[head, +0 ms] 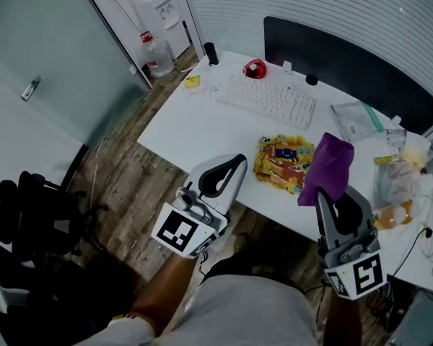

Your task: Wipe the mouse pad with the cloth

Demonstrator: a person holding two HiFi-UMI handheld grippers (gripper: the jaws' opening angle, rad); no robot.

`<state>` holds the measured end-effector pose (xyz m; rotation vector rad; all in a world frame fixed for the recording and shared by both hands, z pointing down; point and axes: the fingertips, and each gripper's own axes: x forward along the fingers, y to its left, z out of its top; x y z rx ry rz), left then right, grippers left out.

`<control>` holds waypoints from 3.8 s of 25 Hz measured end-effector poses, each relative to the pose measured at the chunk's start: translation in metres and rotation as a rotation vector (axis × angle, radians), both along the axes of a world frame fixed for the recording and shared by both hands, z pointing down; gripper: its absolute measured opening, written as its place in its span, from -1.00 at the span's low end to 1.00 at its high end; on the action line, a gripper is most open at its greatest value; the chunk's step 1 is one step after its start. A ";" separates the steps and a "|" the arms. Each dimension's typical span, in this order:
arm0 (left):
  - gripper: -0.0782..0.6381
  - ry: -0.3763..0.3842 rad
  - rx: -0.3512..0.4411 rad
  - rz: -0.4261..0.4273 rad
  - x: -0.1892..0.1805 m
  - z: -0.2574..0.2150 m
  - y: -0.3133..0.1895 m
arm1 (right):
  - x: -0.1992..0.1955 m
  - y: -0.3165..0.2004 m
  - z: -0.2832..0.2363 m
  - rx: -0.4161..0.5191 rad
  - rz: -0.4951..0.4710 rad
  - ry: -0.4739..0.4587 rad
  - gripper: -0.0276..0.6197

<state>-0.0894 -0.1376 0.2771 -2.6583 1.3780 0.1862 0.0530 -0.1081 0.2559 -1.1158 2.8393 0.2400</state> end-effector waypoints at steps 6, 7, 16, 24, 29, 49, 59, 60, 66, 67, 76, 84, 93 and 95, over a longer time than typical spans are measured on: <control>-0.73 -0.042 -0.057 0.073 -0.011 0.021 -0.032 | -0.026 -0.028 0.015 -0.041 0.038 0.034 -0.70; -0.73 -0.051 -0.071 0.085 -0.013 0.025 -0.036 | -0.030 -0.033 0.018 -0.049 0.044 0.041 -0.70; -0.73 -0.163 -0.164 0.202 -0.013 0.062 -0.067 | -0.056 -0.074 0.060 -0.171 0.094 0.134 -0.70; -0.68 -0.286 -0.287 0.307 -0.001 0.108 -0.078 | -0.062 -0.104 0.109 -0.362 0.125 0.277 -0.70; -0.51 -0.382 -0.380 0.352 0.008 0.140 -0.083 | -0.065 -0.120 0.135 -0.449 0.105 0.348 -0.70; -0.33 -0.781 -0.703 0.428 0.036 0.253 -0.095 | -0.105 -0.175 0.234 -0.634 -0.095 0.770 -0.70; -0.33 -0.879 -0.771 0.463 0.044 0.279 -0.099 | -0.114 -0.189 0.274 -0.675 -0.152 0.932 -0.70; -0.34 -0.888 -0.778 0.467 0.044 0.281 -0.099 | -0.110 -0.190 0.277 -0.685 -0.145 0.938 -0.70; -0.41 -0.907 -0.809 0.477 0.045 0.289 -0.097 | -0.074 -0.197 0.280 -0.730 -0.088 0.943 -0.70; -0.42 -0.904 -0.811 0.477 0.045 0.290 -0.098 | -0.067 -0.198 0.280 -0.734 -0.078 0.943 -0.70; -0.42 -0.910 -0.834 0.467 0.046 0.289 -0.100 | -0.014 -0.203 0.283 -0.766 0.003 0.932 -0.70; -0.41 -0.890 -0.862 0.476 0.046 0.294 -0.099 | 0.034 -0.201 0.287 -0.819 0.102 0.893 -0.70; -0.42 -0.868 -0.850 0.471 0.045 0.293 -0.099 | 0.052 -0.189 0.278 -0.837 0.160 0.864 -0.70; -0.42 -0.875 -0.842 0.466 0.045 0.292 -0.099 | 0.040 -0.182 0.266 -0.817 0.142 0.847 -0.70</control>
